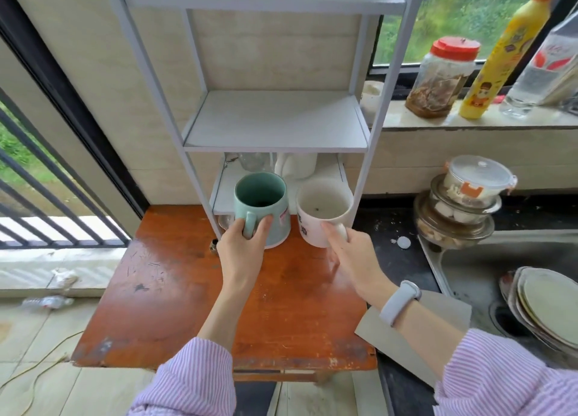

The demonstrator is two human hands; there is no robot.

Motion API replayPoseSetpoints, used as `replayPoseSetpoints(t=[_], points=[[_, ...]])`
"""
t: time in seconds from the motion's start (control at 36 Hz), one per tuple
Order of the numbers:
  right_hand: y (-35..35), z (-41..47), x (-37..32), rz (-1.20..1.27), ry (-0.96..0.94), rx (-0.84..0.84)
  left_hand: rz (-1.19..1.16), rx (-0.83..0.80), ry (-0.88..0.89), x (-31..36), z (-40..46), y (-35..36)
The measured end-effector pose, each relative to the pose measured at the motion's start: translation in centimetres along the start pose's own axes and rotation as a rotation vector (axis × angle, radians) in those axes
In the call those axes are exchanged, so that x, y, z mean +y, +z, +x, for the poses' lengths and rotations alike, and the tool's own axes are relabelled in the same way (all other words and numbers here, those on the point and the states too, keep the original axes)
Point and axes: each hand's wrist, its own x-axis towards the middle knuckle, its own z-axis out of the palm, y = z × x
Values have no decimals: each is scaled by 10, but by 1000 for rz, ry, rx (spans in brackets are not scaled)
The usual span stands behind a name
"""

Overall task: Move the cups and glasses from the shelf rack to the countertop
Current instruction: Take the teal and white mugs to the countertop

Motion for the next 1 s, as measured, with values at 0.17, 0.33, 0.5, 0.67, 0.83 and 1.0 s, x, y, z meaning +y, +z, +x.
replayPoseSetpoints(t=[0.17,0.33,0.5,0.67,0.83,1.0], points=[[-35,-39,18,-64,-36,63,-10,-68,1,9,-45,7],[-98,-70,19,23,-3,125,-45,-173,84,45,-88,41],[-191,-116,20,50,17,317,-65,-353,234,99,-144,96],[-317,-184,23,57,31,537,-83,-552,328,169,-229,176],[-456,-270,24,50,33,732,-133,-689,416,244,-340,266],[-572,-365,26,-61,22,962,-314,-917,468,316,-458,346]])
